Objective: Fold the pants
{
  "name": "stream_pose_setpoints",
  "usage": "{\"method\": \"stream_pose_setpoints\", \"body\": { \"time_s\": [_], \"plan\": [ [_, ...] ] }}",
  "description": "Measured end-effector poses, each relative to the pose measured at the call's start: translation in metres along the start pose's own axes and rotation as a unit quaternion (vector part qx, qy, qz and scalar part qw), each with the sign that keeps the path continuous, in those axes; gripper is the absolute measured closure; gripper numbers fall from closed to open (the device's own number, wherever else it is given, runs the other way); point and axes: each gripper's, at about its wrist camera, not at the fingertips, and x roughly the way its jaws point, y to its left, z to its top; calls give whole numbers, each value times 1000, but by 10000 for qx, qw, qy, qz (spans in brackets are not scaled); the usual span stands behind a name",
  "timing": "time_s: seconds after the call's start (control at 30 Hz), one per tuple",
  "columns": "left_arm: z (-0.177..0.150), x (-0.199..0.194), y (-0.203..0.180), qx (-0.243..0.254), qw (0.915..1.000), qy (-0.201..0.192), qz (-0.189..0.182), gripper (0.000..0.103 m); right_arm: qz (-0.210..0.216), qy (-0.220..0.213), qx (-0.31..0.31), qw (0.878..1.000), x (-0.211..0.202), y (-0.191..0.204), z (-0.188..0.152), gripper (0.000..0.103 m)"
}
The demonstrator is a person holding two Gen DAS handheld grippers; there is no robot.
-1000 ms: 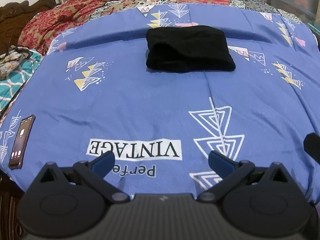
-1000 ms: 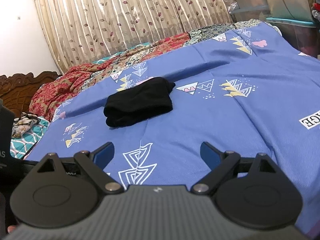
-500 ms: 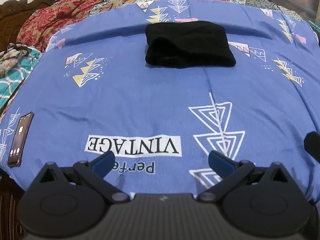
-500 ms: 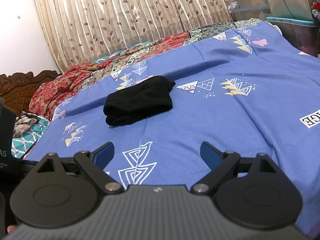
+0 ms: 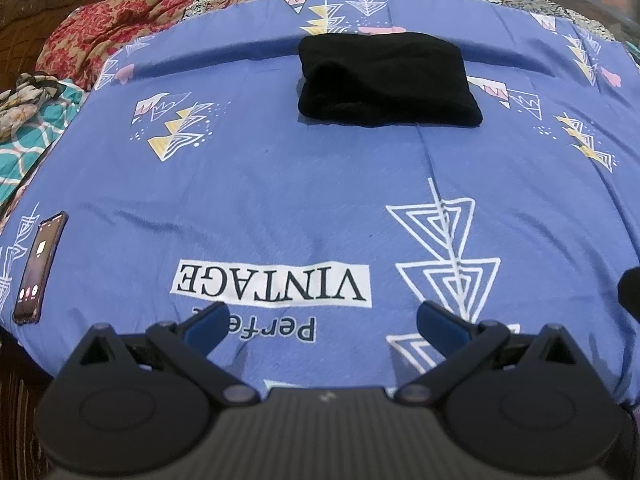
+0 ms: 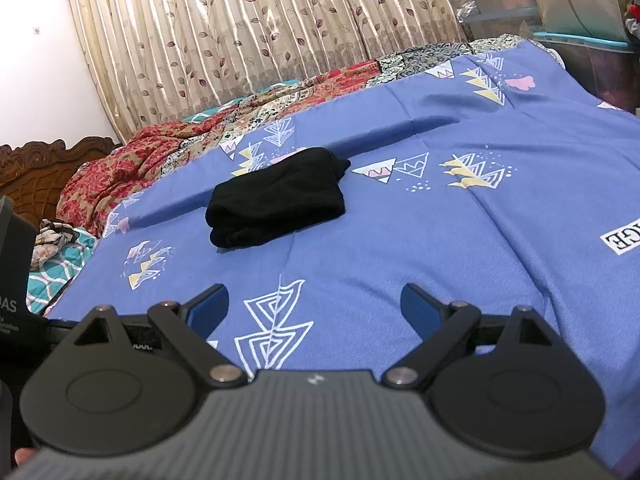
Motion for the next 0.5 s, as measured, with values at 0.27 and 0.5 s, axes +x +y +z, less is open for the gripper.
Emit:
{"method": "stream_pose_setpoints", "body": {
  "time_s": [0.27,0.5],
  "plan": [
    [0,2,3,-39,10000,40,-24,0,-12,29,1,10000,1,0,0,9],
    [2,3,8,-126,9999,67,-45,0,-30,46,-21,10000,1,1,0,9]
  ]
}}
